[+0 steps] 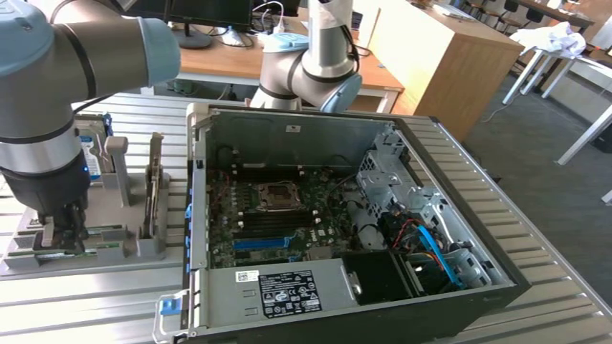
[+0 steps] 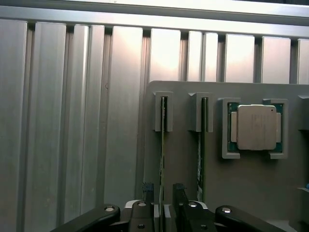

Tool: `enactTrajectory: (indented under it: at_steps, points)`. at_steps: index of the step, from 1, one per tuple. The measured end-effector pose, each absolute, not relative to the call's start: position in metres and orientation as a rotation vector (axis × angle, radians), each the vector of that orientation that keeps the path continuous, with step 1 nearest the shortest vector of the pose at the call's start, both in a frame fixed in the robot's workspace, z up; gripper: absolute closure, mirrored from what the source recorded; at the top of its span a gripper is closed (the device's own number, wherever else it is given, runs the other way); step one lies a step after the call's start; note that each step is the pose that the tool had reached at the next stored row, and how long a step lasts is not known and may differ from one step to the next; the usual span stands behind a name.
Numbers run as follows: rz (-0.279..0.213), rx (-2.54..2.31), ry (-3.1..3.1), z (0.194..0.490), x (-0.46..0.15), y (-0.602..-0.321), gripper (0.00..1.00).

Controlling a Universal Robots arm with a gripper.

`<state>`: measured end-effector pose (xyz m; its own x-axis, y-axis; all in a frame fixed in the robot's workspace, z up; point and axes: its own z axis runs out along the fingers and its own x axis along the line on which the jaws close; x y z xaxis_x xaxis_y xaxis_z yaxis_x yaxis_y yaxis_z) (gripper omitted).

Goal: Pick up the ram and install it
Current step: 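Pick up the ram and move it above insertion slot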

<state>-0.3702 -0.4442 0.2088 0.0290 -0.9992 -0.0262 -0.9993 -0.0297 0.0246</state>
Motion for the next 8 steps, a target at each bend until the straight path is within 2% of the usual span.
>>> enactTrajectory:
  at_steps: [8]
  points:
    - [0.058, -2.252, 2.187, 0.2071, -0.3685, -0.4442, 0.7]
